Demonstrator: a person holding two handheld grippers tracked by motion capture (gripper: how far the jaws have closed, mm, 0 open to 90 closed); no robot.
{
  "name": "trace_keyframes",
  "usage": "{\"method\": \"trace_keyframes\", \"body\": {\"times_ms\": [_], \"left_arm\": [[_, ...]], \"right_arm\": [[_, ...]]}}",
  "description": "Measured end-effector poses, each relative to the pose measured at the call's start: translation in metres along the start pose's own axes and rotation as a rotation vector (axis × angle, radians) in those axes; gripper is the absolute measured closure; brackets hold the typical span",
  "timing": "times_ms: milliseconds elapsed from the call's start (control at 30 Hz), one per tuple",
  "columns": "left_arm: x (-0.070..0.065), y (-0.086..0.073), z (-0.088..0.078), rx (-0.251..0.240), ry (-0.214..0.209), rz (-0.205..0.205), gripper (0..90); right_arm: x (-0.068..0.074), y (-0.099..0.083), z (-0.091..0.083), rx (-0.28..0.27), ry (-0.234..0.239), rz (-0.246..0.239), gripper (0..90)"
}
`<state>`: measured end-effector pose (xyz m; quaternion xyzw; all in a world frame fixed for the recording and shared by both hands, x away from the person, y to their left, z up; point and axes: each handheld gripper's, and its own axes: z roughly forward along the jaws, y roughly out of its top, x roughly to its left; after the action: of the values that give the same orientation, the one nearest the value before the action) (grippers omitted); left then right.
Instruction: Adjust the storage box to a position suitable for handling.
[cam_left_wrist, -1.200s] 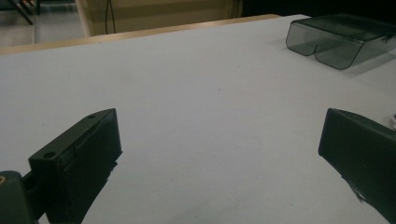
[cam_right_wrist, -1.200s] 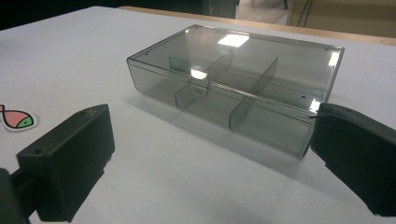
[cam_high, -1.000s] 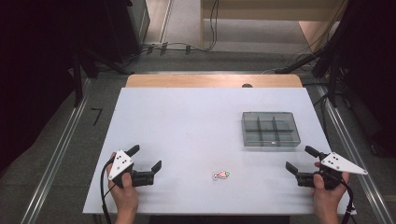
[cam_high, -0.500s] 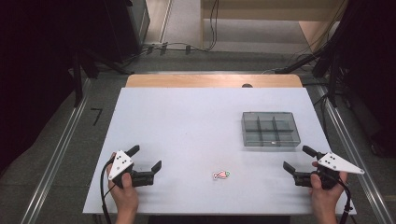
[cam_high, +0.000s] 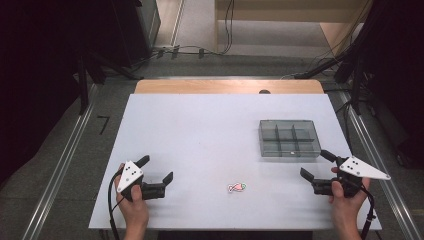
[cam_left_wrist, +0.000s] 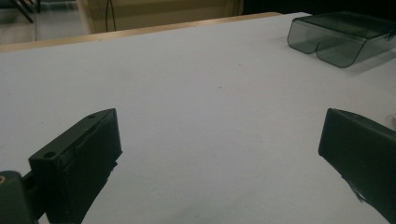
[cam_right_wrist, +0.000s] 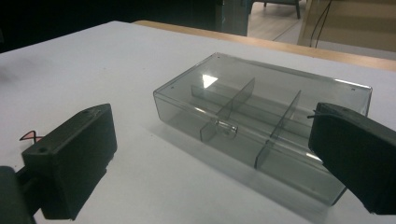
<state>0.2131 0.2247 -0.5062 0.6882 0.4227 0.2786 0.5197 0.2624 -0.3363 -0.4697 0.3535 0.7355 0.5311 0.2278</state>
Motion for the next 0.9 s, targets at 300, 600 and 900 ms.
{"method": "trace_keyframes", "body": {"times_ms": [300, 600, 900], "left_arm": [[0.0, 0.0, 0.001, 0.004, -0.001, 0.005, 0.0], [-0.001, 0.001, 0.002, 0.015, 0.0, 0.014, 0.0], [-0.001, 0.001, 0.003, 0.018, -0.002, 0.014, 0.0]], "right_arm": [[-0.009, 0.017, 0.001, -0.025, -0.039, -0.011, 0.0], [-0.028, 0.036, 0.015, 0.009, -0.055, 0.005, 0.0], [-0.059, 0.048, 0.036, 0.034, -0.108, 0.057, 22.7]]}}
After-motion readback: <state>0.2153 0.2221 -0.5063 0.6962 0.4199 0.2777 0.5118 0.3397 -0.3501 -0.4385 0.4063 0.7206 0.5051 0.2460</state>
